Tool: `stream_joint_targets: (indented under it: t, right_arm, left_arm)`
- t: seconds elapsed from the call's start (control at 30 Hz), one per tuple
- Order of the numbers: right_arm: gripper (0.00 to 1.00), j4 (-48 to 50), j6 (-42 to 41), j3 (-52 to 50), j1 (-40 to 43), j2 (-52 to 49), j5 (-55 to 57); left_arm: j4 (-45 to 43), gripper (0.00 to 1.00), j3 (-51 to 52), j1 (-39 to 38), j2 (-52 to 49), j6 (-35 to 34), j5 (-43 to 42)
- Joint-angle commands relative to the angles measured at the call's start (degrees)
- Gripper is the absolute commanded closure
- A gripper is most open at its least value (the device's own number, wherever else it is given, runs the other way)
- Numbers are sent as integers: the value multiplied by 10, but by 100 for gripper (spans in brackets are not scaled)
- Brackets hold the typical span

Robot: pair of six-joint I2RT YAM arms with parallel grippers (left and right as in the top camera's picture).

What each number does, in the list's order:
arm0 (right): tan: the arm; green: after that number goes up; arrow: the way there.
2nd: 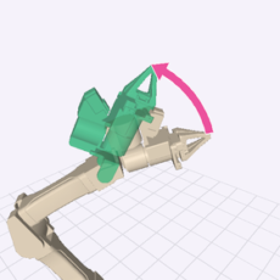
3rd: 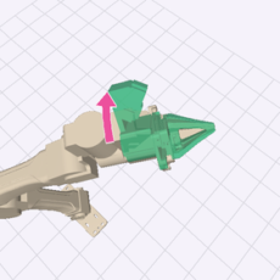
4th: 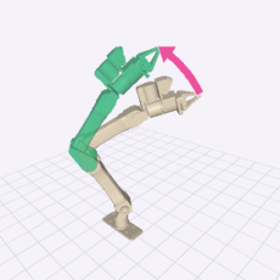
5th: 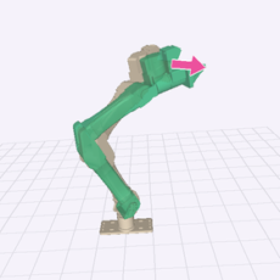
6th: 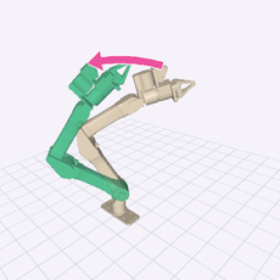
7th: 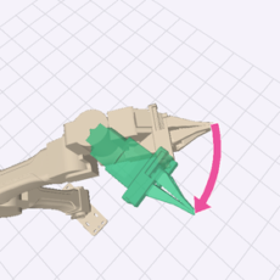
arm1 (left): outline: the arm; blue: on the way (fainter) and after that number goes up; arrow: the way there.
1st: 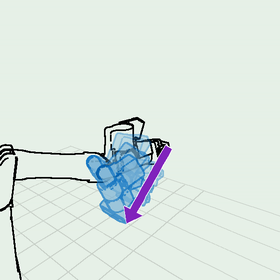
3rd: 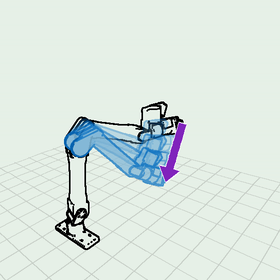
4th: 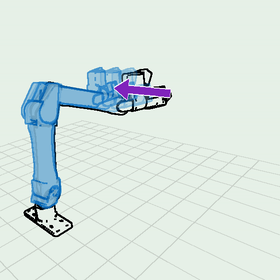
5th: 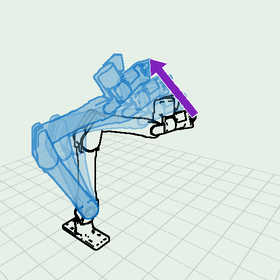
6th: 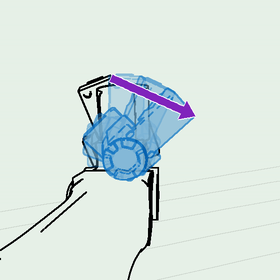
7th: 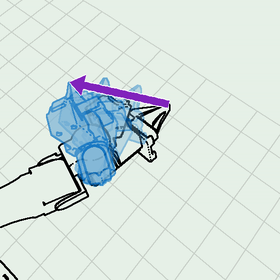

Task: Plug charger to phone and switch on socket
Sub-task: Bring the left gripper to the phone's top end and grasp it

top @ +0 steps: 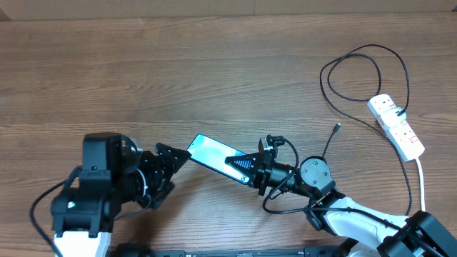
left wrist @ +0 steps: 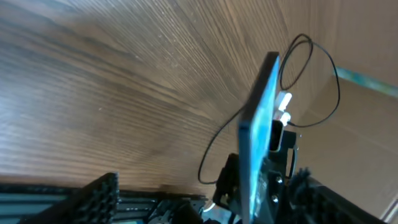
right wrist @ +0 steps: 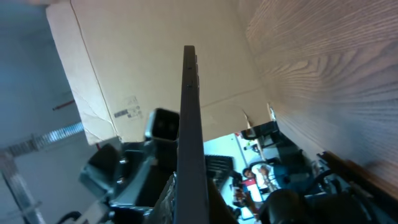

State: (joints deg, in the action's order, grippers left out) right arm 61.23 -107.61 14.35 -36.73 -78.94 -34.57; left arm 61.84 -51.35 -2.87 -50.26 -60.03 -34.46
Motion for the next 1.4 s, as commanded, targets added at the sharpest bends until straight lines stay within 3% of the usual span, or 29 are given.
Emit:
stream_joint_targets:
  t: [0.0,0.2,0.4,0.7,0.9,1.07,1.3,1.37]
  right_arm:
    - [96,9,-52,8,0,5,33]
    - [96,-40,-64,8,-1,5,48]
    - [96,-29,-66,16,-1,5,45]
    - [96,10,-111,16,-12,5,19]
    - [96,30,-112,16,-19,5,12]
    - [96,30,-135,16,-19,5,8]
    - [96,17,-135,16,-19,5,10]
    - [96,10,-135,16,-19,5,10]
  left_arm:
    - [-48,23,43,-15,6,-51,-31]
    - [-185,25,64,-73,5,-114,-13]
    - [-212,27,72,-152,4,-194,63]
    - [-266,34,75,-246,-4,-249,159]
    - [-270,51,75,-265,-27,-258,173]
    - [-289,56,75,-265,-43,-257,193]
    - [-320,76,75,-265,-72,-257,189]
    - [-332,77,75,-264,-75,-257,183]
